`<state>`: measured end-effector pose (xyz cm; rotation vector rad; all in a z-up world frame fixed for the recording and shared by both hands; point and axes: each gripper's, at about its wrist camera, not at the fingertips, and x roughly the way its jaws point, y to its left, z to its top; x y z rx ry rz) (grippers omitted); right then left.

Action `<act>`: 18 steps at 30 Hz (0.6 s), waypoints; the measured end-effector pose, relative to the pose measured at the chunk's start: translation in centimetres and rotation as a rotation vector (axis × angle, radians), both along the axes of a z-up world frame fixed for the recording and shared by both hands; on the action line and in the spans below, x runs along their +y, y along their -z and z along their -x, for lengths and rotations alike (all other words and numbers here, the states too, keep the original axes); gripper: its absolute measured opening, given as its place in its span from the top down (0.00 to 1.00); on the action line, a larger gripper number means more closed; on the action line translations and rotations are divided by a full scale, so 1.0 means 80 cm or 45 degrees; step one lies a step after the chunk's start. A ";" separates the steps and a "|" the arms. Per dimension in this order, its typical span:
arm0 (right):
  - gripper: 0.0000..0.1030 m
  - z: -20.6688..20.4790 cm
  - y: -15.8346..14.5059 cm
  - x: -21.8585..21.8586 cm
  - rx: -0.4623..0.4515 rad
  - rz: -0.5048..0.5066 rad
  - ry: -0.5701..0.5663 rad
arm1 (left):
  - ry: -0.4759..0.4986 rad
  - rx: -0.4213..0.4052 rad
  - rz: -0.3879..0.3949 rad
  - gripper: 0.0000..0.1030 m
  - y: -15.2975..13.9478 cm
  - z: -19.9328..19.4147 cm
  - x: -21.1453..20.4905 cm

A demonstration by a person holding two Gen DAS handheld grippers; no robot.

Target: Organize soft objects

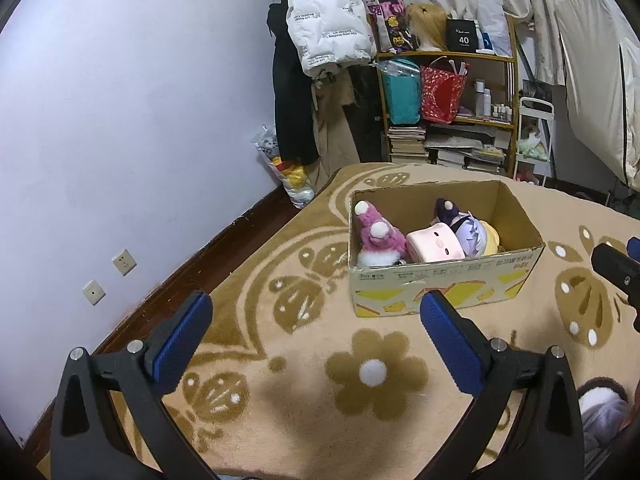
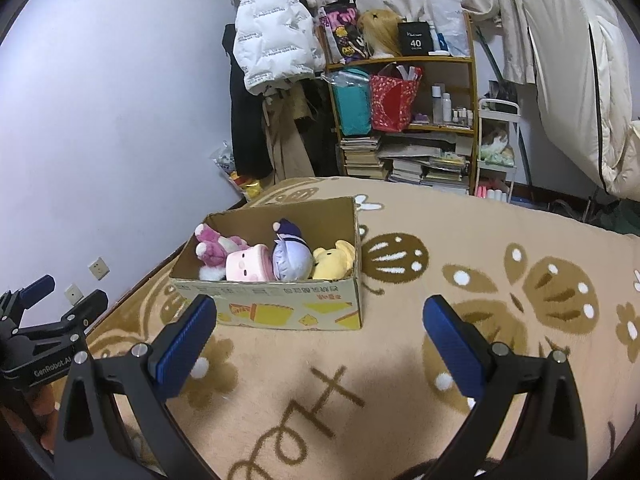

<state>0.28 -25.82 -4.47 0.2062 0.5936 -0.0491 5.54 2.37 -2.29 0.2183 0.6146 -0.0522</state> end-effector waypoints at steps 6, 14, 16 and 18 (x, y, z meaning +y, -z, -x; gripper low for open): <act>0.00 -0.003 0.004 -0.002 0.015 -0.008 0.008 | 0.002 0.011 0.019 0.00 0.001 -0.001 0.001; 0.00 -0.003 0.005 -0.001 0.013 -0.002 0.010 | -0.006 -0.005 0.036 0.00 0.000 0.000 0.004; 0.00 -0.002 0.005 -0.002 0.015 -0.003 0.009 | -0.003 -0.005 0.037 0.00 0.000 0.001 0.004; 0.00 -0.002 0.005 -0.002 0.013 -0.002 0.009 | -0.001 -0.005 0.033 0.00 0.000 0.002 0.003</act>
